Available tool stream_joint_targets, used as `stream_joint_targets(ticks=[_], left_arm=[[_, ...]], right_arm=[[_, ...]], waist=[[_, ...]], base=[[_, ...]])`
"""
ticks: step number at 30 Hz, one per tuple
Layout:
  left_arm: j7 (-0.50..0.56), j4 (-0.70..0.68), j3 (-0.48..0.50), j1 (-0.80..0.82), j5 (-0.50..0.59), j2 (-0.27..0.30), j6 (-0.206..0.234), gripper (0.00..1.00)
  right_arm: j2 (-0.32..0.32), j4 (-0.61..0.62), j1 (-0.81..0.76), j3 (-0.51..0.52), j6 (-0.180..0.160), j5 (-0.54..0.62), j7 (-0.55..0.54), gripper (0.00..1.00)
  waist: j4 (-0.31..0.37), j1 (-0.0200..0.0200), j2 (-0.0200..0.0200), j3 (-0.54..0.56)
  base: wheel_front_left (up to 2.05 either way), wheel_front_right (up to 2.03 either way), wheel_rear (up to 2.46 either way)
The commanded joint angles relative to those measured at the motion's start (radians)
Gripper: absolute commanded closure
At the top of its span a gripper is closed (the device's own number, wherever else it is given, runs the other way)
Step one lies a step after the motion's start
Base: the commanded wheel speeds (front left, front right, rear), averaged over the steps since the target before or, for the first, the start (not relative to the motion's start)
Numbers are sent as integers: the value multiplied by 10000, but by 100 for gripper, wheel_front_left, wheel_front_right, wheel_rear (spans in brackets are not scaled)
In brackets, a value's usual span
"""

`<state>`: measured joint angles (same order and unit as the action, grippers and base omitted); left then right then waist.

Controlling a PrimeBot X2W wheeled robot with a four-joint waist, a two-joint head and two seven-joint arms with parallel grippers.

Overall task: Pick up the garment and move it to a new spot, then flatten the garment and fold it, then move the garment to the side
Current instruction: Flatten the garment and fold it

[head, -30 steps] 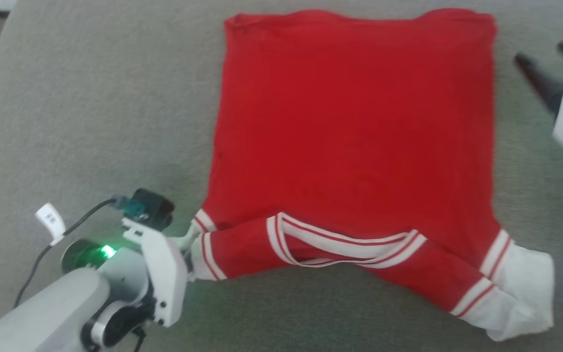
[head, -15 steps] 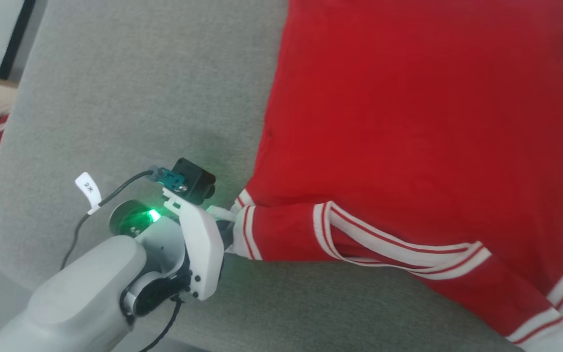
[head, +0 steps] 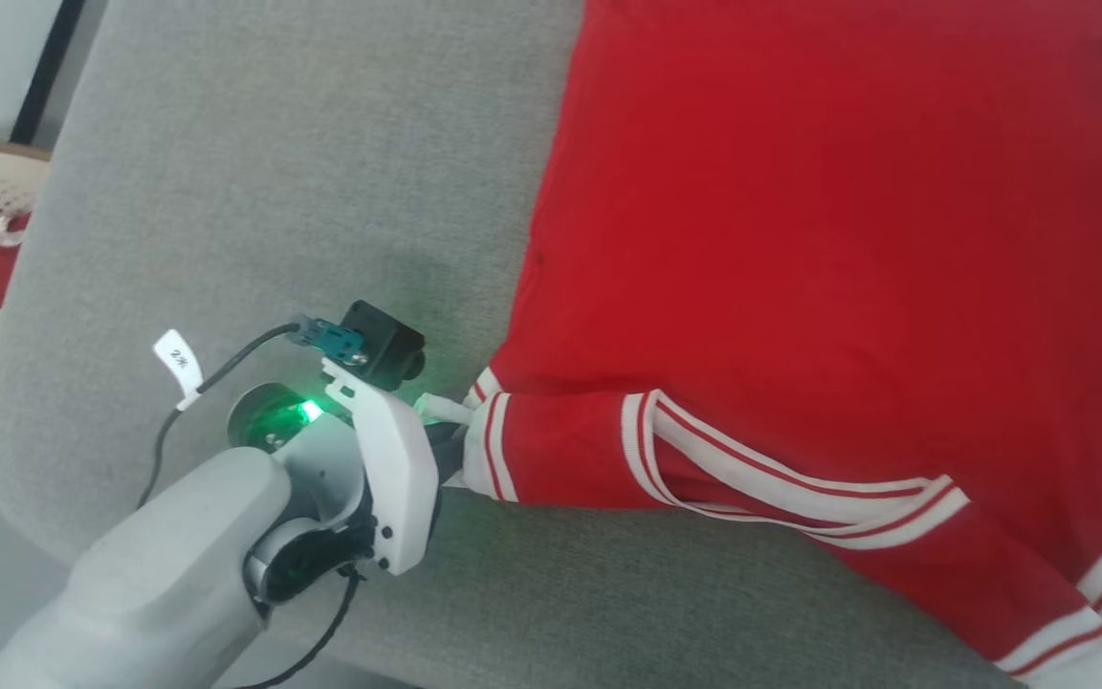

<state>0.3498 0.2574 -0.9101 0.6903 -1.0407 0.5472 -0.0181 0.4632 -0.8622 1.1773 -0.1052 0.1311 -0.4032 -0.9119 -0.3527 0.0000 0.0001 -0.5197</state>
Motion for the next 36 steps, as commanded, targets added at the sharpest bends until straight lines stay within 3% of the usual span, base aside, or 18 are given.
stream_joint_targets(ticks=[1,13,19,22,28,36], left_arm=[[11,783,-62,-33,138,-28,415,100],[2,417,383,-263,-28,964,868,100],[77,23,531,-529,-154,1416,1103,100],[148,-337,577,-808,-238,1767,1268,100],[235,-808,613,-1027,-345,2027,1466,100],[230,-1073,594,-1158,-373,2095,1577,100]], right_arm=[[-69,-117,-589,-214,-7,-116,-249,100],[474,3528,-2143,-1964,-7,-1991,-493,100],[865,5323,-3465,-2204,-7,-2680,-682,100],[938,6766,-4772,-1919,-5,-2967,-741,100],[805,8387,-6917,-1135,-5,-3218,-1045,100],[139,9109,-9402,-325,-4,-2759,-981,100]], waist=[[190,0,-1,143],[1580,0,-1,1053],[2181,0,-1,1411],[2582,0,-1,1625],[2875,0,-1,1780],[2948,0,-1,1738]], base=[[0,0,0],[0,0,0],[0,0,0],[0,0,0],[0,0,0],[0,0,0]])
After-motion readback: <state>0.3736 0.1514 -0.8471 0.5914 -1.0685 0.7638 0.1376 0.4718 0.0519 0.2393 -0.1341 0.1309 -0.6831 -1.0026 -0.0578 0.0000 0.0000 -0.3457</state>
